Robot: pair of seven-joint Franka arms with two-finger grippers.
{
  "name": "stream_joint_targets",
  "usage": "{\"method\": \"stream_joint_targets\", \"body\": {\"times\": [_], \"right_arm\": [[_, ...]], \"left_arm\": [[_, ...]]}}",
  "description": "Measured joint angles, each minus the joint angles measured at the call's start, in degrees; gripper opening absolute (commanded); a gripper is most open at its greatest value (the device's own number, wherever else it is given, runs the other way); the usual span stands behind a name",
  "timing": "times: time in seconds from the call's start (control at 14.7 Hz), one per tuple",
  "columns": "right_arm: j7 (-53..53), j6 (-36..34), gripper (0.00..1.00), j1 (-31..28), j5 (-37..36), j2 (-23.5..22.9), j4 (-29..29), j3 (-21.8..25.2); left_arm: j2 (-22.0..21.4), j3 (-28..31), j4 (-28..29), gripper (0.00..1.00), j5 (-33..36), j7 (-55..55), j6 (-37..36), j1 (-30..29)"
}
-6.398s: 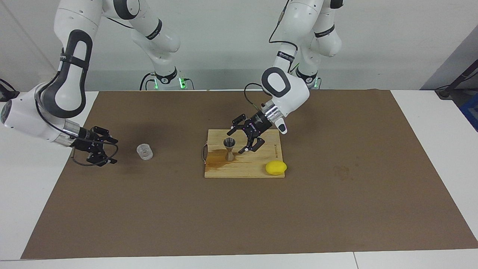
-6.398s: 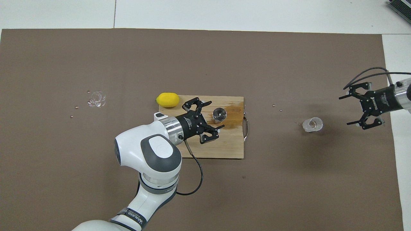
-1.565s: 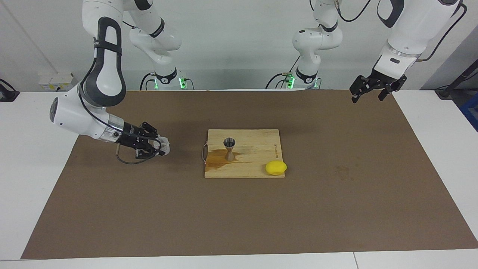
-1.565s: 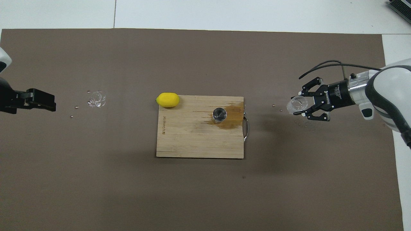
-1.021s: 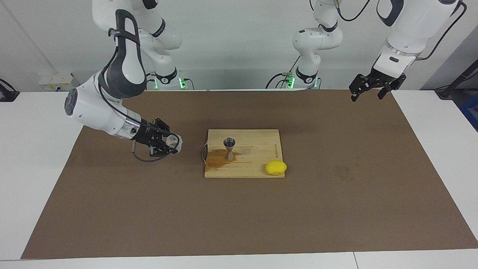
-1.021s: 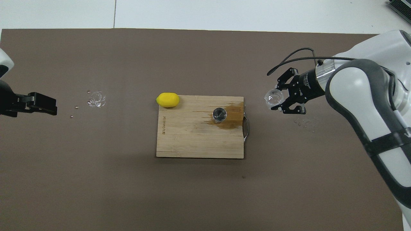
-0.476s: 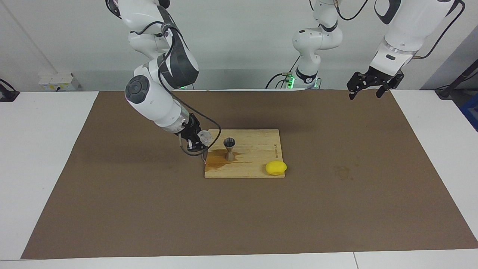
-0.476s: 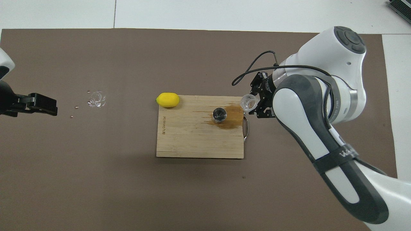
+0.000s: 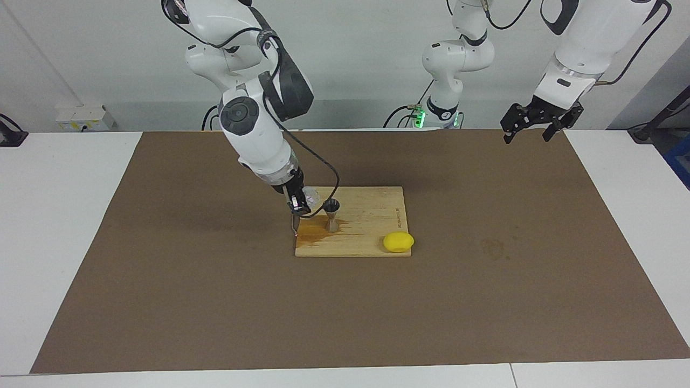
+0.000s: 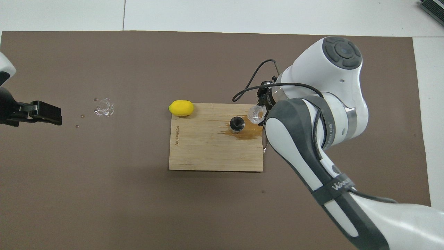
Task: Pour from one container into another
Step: 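Lift the clear cup and carry it over the metal cup, then tilt the clear cup with the right gripper over the metal cup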
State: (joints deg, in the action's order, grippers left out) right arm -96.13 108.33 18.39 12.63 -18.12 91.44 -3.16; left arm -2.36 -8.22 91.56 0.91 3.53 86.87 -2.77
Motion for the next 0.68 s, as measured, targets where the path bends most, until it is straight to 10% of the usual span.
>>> {"method": "stream_joint_targets", "body": {"times": [0.68], "right_arm": [[-0.33,2.19,0.00,3.35,-9.13,-0.43,-0.03,-0.05]], "left_arm": [[0.00,-0.01,0.00,1.00,0.00,-0.41,-0.01,0.00]]}}
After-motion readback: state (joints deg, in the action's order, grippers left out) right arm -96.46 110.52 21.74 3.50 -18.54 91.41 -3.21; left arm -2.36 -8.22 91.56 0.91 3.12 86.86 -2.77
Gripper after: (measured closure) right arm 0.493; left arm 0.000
